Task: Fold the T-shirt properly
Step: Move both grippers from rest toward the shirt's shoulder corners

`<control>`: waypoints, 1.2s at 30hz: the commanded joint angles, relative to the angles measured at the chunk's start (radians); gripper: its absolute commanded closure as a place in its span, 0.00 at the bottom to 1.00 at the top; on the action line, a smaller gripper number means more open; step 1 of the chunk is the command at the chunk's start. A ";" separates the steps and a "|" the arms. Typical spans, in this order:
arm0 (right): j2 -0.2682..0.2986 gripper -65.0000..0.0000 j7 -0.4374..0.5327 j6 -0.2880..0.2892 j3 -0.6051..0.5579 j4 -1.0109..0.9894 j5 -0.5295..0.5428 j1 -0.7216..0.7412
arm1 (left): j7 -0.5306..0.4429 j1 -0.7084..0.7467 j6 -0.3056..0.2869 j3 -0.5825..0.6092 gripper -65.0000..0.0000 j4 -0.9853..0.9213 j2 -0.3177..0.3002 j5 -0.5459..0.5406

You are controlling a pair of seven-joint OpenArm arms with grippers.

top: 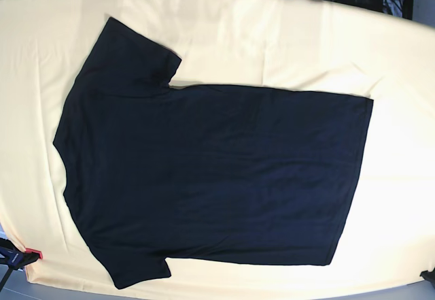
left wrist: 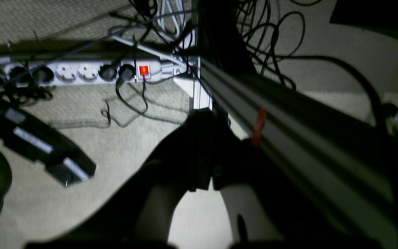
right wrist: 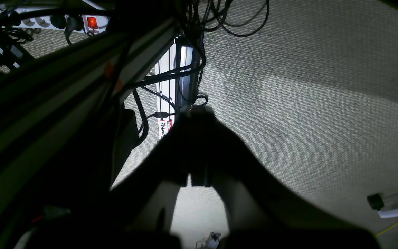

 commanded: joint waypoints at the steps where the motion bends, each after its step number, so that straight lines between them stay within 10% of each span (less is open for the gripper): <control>1: 0.009 1.00 -0.030 0.030 -0.002 0.013 -0.005 -0.010 | 0.032 0.005 -0.014 0.001 1.00 0.006 -0.004 0.014; 8: 0.062 1.00 -0.032 0.238 -0.002 0.019 -0.002 -0.145 | 0.188 0.119 -0.141 0.002 1.00 0.084 -0.064 -0.035; 15: 0.155 1.00 -0.101 0.392 -0.002 0.251 0.010 -0.410 | 0.342 0.380 -0.142 0.002 1.00 0.367 -0.171 -0.221; 26: 0.288 1.00 -0.260 0.391 -0.001 1.003 0.164 -0.862 | 0.385 0.813 -0.126 -0.008 1.00 1.075 -0.438 -0.225; 36: 0.413 1.00 -0.260 0.221 0.134 1.656 0.048 -1.131 | 0.364 1.034 -0.031 -0.303 1.00 1.723 -0.549 0.027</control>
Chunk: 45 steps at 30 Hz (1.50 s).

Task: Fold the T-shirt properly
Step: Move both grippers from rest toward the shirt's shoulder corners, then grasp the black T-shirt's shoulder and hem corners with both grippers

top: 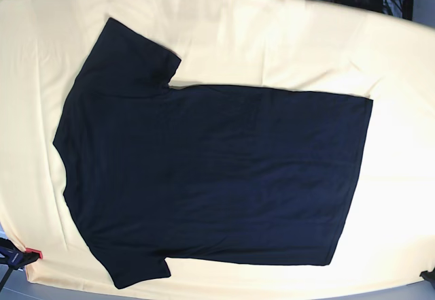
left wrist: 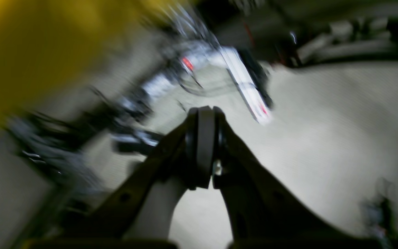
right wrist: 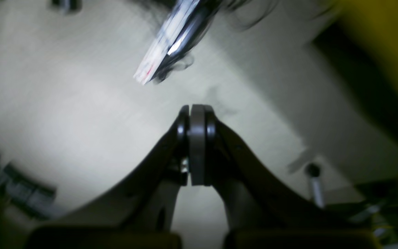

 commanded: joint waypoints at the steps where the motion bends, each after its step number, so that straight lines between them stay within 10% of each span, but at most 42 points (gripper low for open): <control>1: 0.008 1.00 0.008 -0.002 0.042 0.049 0.000 -0.010 | -0.010 0.023 0.001 -0.038 1.00 0.055 -0.003 0.001; 8: 0.010 1.00 0.025 0.083 0.322 0.179 0.120 -0.010 | -0.013 0.018 -0.003 -0.248 1.00 0.224 -0.010 0.000; 14: 0.013 1.00 0.178 0.212 0.431 0.179 0.166 0.042 | -0.029 -0.083 -0.187 -0.292 1.00 0.224 -0.077 0.004; 20: 0.012 1.00 0.182 0.254 0.298 0.179 0.165 0.249 | -0.161 -0.194 -0.230 -0.292 1.00 0.118 -0.224 0.171; 29: -0.004 1.00 0.183 0.137 0.023 0.179 -0.020 0.372 | -0.652 -0.417 -0.447 -0.281 1.00 -0.245 -0.472 0.298; 35: -0.041 1.00 0.182 0.136 -0.022 0.179 -0.031 0.371 | -0.753 -0.633 -0.461 -0.060 0.47 -0.404 -0.566 0.399; 45: -0.041 1.00 0.177 0.135 -0.021 0.179 -0.031 0.371 | -0.752 -1.049 -0.333 0.461 0.45 -0.557 -0.548 0.600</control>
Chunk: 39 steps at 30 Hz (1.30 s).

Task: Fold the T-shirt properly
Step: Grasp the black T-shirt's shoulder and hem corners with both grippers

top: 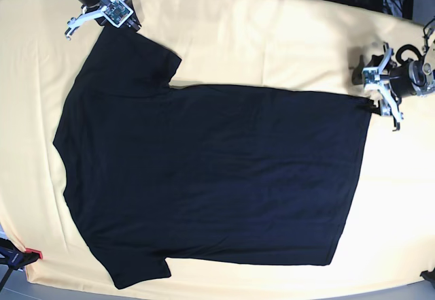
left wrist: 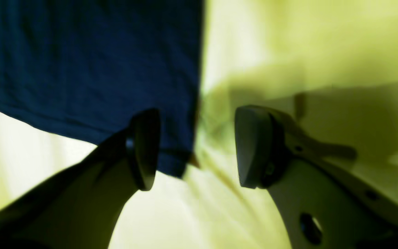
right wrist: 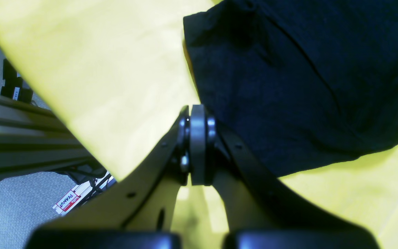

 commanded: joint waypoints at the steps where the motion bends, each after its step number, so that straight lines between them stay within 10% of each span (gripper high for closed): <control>1: 0.008 1.00 0.015 -0.003 0.004 0.014 0.009 -0.008 | 0.019 -0.039 0.004 0.032 0.45 -0.013 -0.012 0.018; 9: 0.008 1.00 0.015 -0.025 0.004 0.014 -0.084 -0.009 | 0.035 -0.258 0.002 0.207 0.46 -0.058 0.069 0.017; 12: 0.008 1.00 0.015 -0.024 0.005 0.014 -0.119 -0.009 | 0.052 -0.280 -0.001 0.207 0.74 -0.055 0.077 0.008; 14: 0.011 0.83 0.016 0.008 0.005 0.014 -0.139 -0.008 | 0.101 -0.285 0.000 0.206 1.00 -0.053 0.077 -0.021; 19: 0.011 0.45 0.043 0.042 0.005 -0.036 -0.140 -0.007 | 0.168 -0.285 0.004 0.206 1.00 -0.054 0.077 -0.092; 34: 0.014 0.45 0.060 0.058 0.005 -0.286 -0.079 0.190 | 0.162 -0.285 0.049 0.206 1.00 -0.049 0.077 -0.092; 39: 0.014 0.78 0.056 -0.003 0.005 -0.300 -0.087 0.239 | 0.162 -0.286 0.049 0.206 1.00 -0.048 0.077 -0.092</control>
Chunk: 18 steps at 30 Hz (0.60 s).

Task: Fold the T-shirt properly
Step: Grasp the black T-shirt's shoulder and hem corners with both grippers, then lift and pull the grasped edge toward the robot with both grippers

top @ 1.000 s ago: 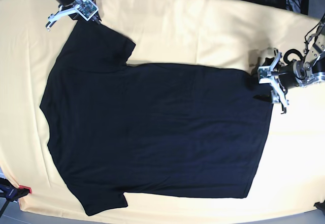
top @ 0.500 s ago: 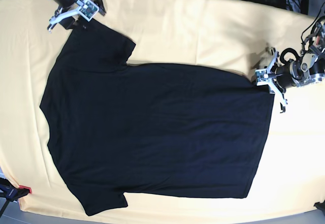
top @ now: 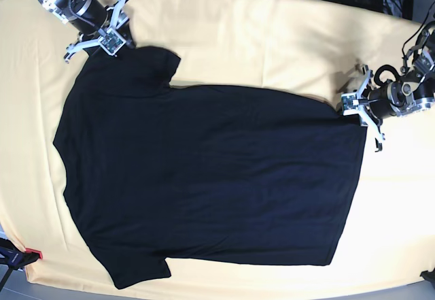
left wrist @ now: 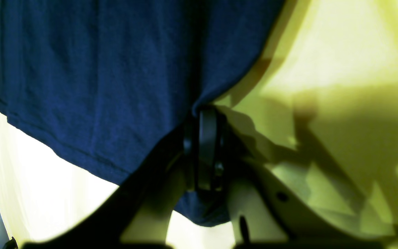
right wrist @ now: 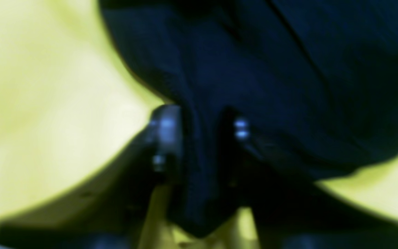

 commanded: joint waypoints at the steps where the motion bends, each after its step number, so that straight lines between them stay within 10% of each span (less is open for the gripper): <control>1: 0.009 0.91 0.002 -0.020 0.005 0.009 -0.004 0.010 | 0.003 -0.014 0.009 -0.008 1.00 0.008 -0.025 -0.002; 7: 0.047 1.00 -0.068 -0.045 0.005 0.050 -0.004 0.016 | 0.003 -0.014 -0.002 -0.008 1.00 0.038 -0.040 -0.006; 18: 0.127 1.00 -0.188 -0.054 0.117 0.323 -0.004 -0.293 | 0.003 -0.013 -0.238 -0.008 1.00 0.321 -0.253 -0.167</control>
